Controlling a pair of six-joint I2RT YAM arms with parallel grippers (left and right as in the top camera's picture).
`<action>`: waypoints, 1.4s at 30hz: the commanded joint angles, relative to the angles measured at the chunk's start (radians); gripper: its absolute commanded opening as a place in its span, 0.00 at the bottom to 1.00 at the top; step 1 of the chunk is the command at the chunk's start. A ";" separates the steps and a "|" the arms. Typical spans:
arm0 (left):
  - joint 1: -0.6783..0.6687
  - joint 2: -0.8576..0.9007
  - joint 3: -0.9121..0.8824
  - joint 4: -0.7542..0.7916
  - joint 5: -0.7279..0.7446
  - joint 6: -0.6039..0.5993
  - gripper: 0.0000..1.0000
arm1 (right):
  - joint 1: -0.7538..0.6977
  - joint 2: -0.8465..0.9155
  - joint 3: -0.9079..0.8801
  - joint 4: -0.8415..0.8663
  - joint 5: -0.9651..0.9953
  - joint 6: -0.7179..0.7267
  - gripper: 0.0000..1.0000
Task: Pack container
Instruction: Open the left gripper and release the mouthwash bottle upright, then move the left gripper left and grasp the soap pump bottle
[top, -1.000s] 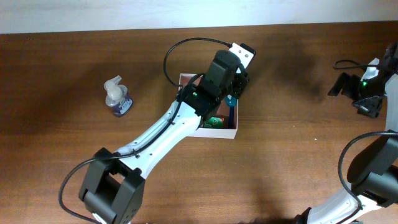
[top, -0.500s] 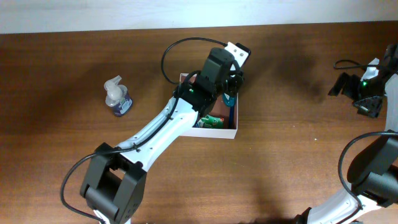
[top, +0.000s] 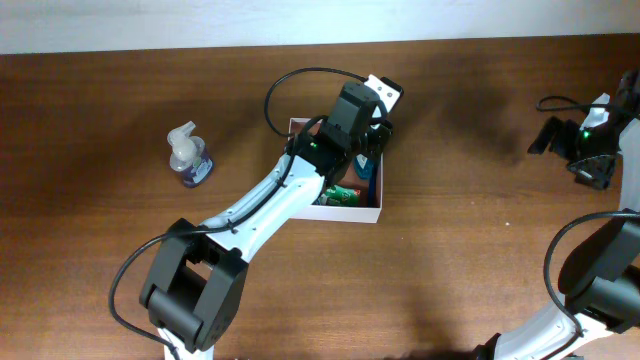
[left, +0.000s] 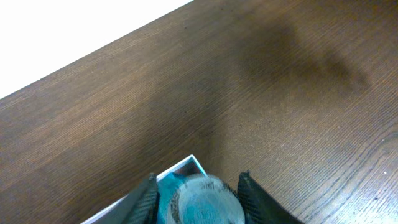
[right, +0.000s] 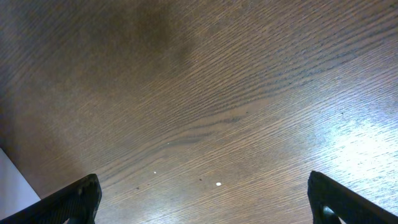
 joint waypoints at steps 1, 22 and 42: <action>0.007 0.000 0.018 0.000 0.014 0.009 0.47 | 0.005 -0.005 -0.003 0.003 0.003 0.008 0.98; 0.076 -0.269 0.019 -0.098 -0.143 0.027 0.68 | 0.005 -0.005 -0.003 0.003 0.003 0.008 0.99; 0.532 -0.285 0.018 -0.443 -0.180 0.018 0.93 | 0.004 -0.005 -0.003 0.003 0.003 0.008 0.99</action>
